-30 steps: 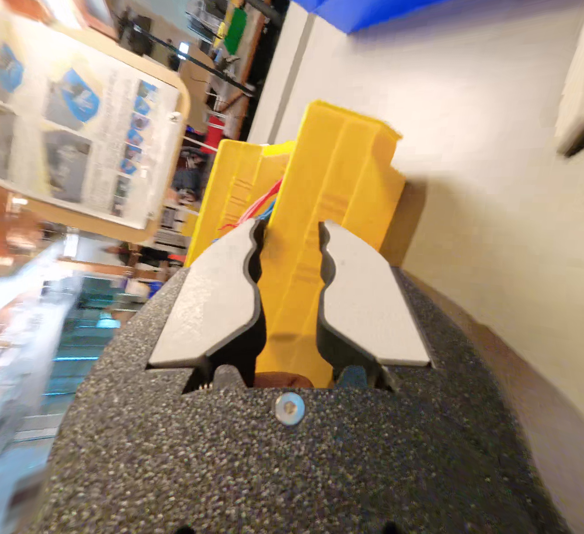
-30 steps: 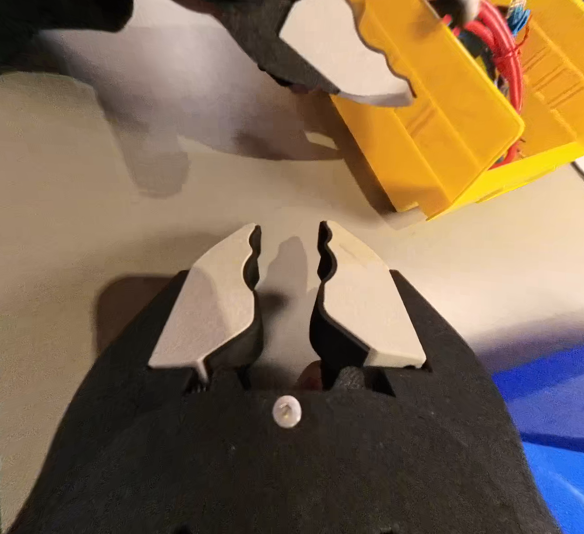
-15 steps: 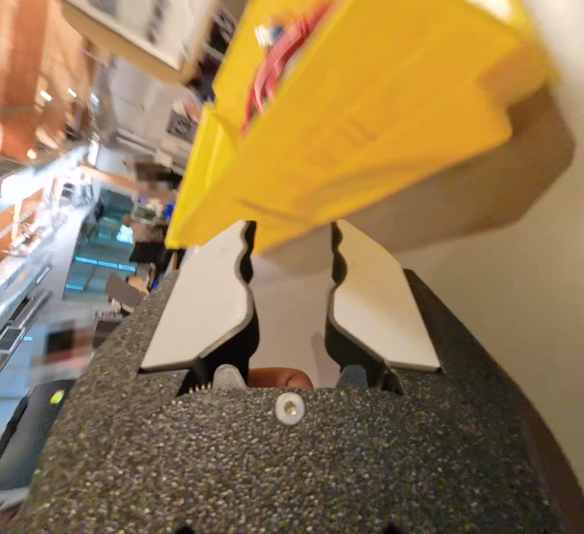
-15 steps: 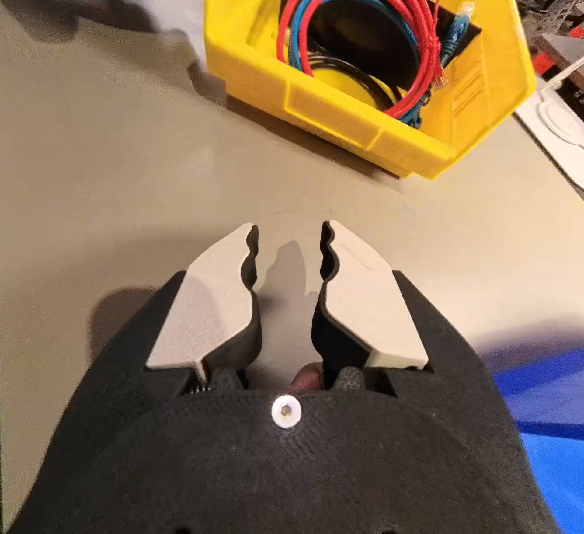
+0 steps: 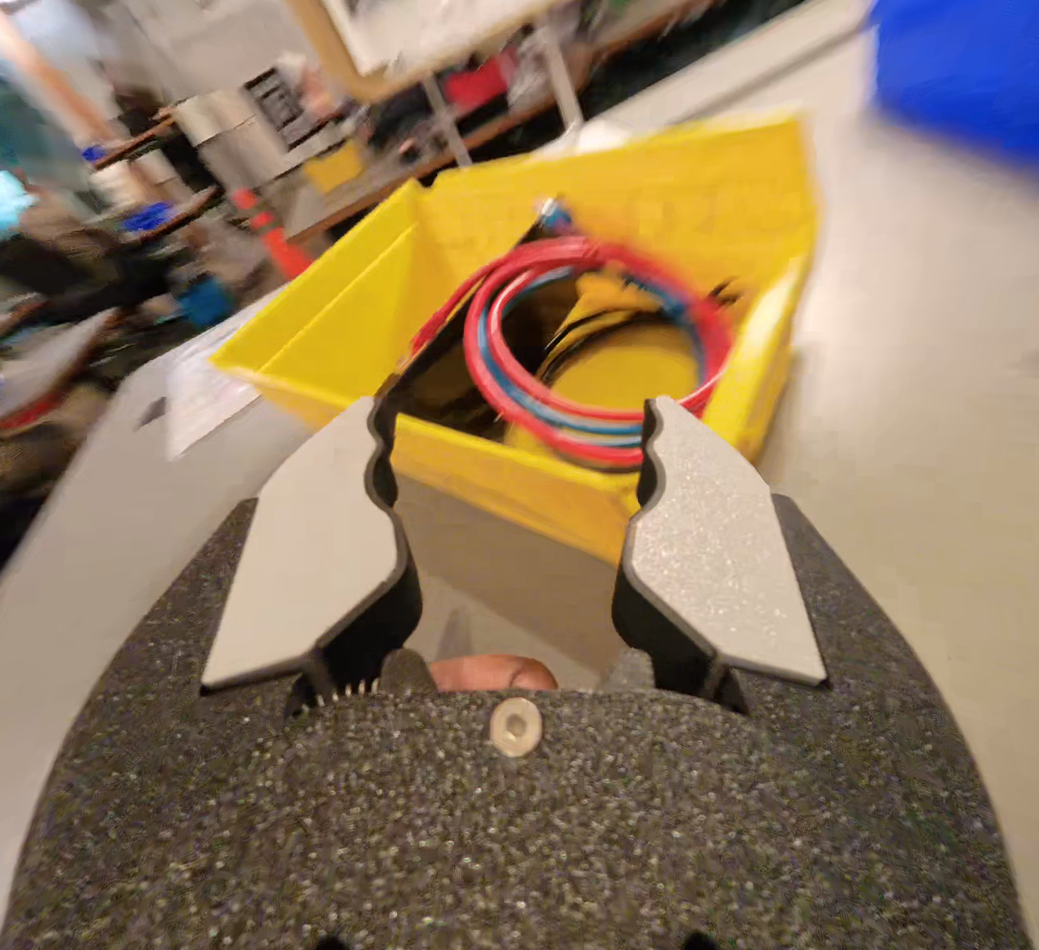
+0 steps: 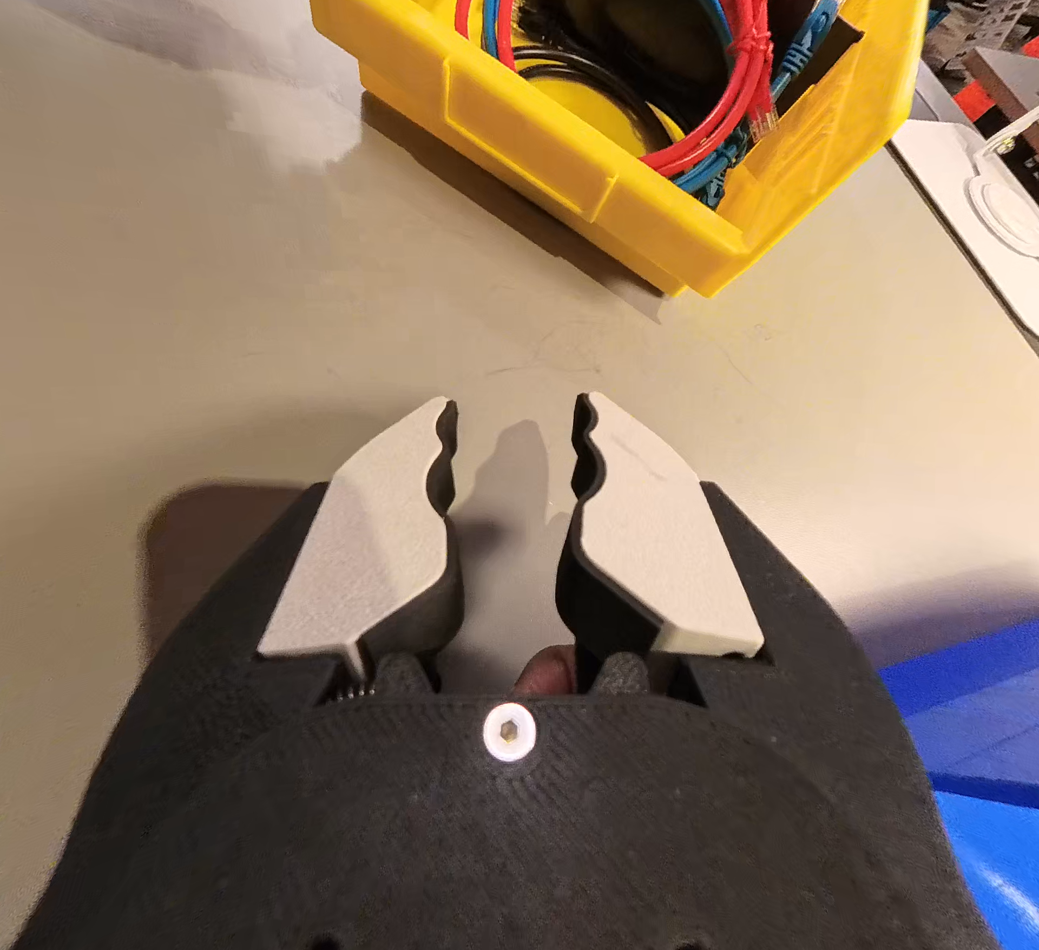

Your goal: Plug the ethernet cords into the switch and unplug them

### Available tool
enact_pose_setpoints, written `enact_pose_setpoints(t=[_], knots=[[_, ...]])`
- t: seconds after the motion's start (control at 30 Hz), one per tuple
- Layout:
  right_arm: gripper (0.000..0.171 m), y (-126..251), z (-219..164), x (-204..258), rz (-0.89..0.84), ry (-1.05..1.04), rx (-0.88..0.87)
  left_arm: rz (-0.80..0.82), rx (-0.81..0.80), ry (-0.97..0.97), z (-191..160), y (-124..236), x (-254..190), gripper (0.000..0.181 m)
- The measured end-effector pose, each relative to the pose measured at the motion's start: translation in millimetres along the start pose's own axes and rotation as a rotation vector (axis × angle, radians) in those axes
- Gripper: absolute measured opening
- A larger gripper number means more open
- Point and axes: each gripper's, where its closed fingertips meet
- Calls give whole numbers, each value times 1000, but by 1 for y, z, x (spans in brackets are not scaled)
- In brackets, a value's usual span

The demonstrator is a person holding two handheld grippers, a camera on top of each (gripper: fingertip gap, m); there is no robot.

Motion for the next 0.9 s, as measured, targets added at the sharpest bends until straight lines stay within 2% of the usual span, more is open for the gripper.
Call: enact_pose_setpoints(t=[0.03,0.13,0.3,0.37,0.43,0.5,0.57,0.67,0.73,0.83,0.9], knots=[[40,0,0,0,0,2,0,33,57,-42,-12,-5,1,92],[40,0,0,1,7,1,-2,58,131,-22,-32,-7,16,83],[40,0,0,1,18,-5,-1,297,256,40,-74,7,104,69],[40,-1,0,1,18,-4,4,310,241,100,-82,16,126,69],[40,-2,-1,2,20,-4,15,289,162,151,-71,26,134,69],[40,-3,-3,2,19,-1,28,194,36,193,-42,31,119,69],[40,-4,-4,2,12,7,38,20,-83,228,-10,34,83,69],[41,-5,-5,2,-2,28,49,-210,-131,260,17,34,22,69],[41,-6,-6,3,-6,38,57,-208,-75,213,11,22,0,69],[41,-6,-6,4,-6,49,61,-79,25,105,-13,-1,-5,65],[42,-6,-6,5,-1,50,60,-60,24,65,-19,-10,-12,42]])
Point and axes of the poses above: each gripper's, where its closed fingertips meet, y back along the fingers, z out of its top, x = y × z across the jaws, and after that the axes turned 4 degrees about z, right-handed
